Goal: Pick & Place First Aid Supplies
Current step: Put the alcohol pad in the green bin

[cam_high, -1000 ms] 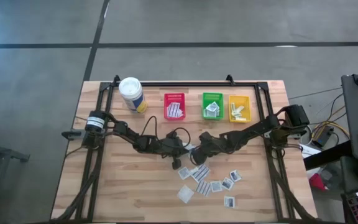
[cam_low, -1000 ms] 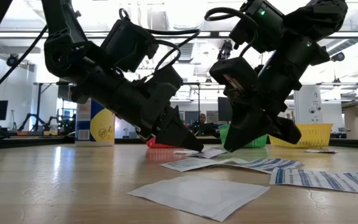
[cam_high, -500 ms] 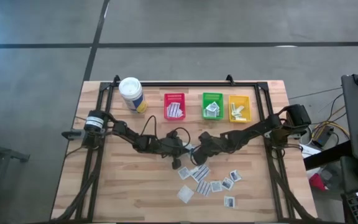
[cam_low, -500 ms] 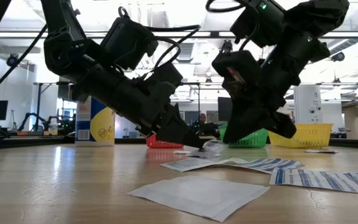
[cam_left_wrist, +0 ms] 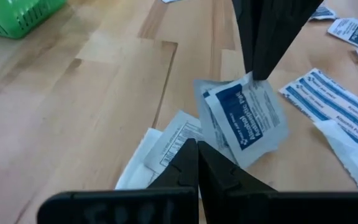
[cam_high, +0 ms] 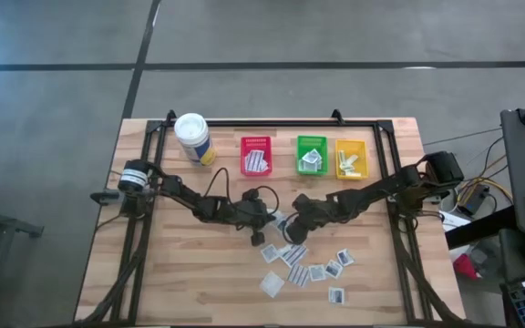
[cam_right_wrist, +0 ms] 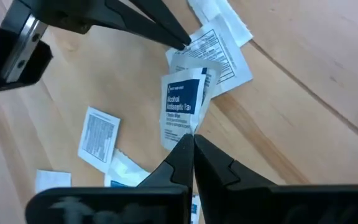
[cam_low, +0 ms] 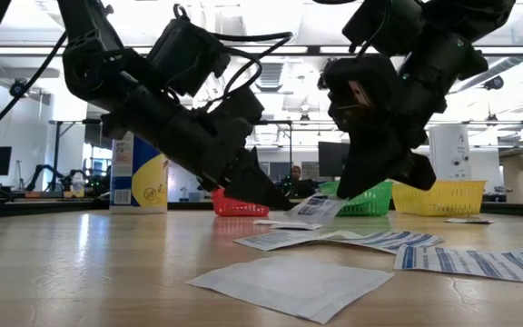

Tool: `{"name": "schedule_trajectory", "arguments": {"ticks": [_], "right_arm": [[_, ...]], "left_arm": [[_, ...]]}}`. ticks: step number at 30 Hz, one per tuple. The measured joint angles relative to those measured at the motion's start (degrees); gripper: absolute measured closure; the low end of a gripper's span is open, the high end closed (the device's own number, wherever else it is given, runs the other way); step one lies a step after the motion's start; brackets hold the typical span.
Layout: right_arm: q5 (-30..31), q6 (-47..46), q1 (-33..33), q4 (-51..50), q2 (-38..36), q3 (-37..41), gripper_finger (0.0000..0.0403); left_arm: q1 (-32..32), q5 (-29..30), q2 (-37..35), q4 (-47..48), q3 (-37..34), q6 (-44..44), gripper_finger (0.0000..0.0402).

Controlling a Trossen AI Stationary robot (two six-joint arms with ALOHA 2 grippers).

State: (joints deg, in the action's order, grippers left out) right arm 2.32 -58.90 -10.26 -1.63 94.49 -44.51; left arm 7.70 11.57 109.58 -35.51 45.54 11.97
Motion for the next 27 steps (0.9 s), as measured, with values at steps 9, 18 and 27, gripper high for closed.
{"name": "schedule_trajectory", "arguments": {"ticks": [9,18,27], "right_arm": [[0.2,0.8,0.0,0.1,1.3,0.0,0.0395],[0.2,0.7,0.0,0.5,3.1,0.0,0.0395],[-1.4,0.7,0.0,0.6,3.1,0.0,0.0394]], "left_arm": [[0.0,-3.1,0.0,-0.5,0.0,-1.3,0.0401],[0.0,-2.2,3.7,-3.7,0.0,-0.8,0.0401],[-0.1,-1.6,3.9,-3.7,0.0,0.3,0.0401]]}}
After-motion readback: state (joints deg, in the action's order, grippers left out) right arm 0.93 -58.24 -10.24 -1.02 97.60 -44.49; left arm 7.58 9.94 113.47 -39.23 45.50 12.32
